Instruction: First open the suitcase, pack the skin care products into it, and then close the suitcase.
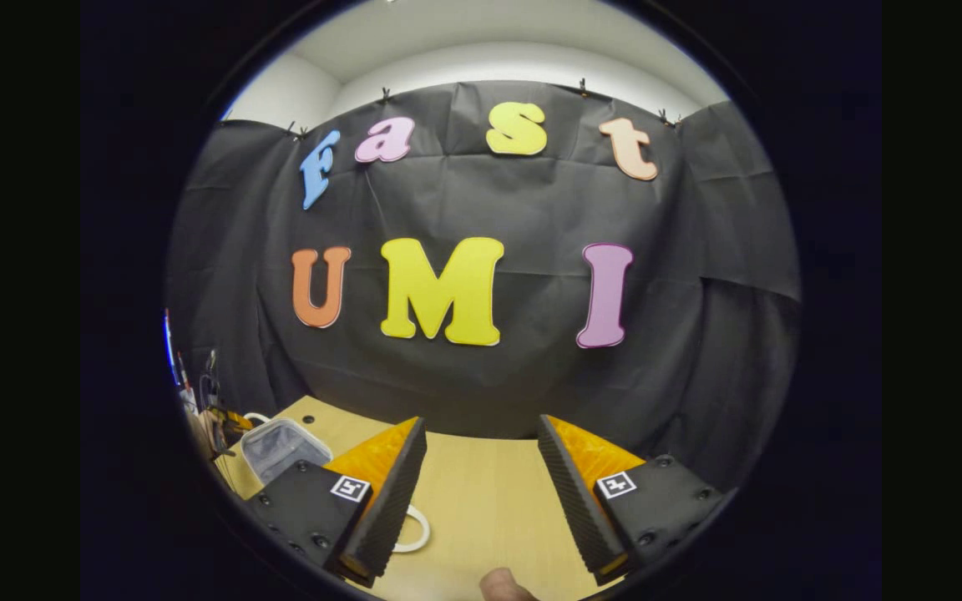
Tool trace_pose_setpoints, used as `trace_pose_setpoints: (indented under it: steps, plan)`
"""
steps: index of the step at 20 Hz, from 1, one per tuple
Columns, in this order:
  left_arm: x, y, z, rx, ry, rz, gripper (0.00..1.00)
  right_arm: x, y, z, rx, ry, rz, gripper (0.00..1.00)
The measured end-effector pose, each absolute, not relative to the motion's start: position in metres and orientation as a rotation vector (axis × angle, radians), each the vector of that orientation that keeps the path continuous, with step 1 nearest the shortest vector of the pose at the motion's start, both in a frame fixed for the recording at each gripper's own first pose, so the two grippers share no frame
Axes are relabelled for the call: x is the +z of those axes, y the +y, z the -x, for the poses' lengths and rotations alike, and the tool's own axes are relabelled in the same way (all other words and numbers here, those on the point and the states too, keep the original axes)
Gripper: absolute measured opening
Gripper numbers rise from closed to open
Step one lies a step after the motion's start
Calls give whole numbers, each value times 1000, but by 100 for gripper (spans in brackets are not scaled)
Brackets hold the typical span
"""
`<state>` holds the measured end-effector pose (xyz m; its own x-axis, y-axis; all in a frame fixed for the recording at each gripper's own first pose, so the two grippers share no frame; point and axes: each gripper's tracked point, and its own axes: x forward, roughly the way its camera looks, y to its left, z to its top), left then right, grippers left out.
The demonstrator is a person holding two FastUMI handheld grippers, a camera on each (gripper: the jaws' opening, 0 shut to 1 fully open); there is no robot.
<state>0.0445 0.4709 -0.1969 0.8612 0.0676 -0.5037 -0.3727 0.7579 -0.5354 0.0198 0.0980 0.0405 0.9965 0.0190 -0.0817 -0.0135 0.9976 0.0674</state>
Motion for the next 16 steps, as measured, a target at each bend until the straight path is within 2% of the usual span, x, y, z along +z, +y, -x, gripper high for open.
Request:
trace_pose_setpoints:
  steps: [5,9,16]
  plan:
    - [-120,416,-42,224,393,403,3,42,85,-18,74,61,-85,80]
    - [-82,355,-41,199,361,198,3,33,75,-16,109,67,-77,80]
    - [-72,220,-46,76,352,-62,3,16,54,-15,150,103,-86,80]
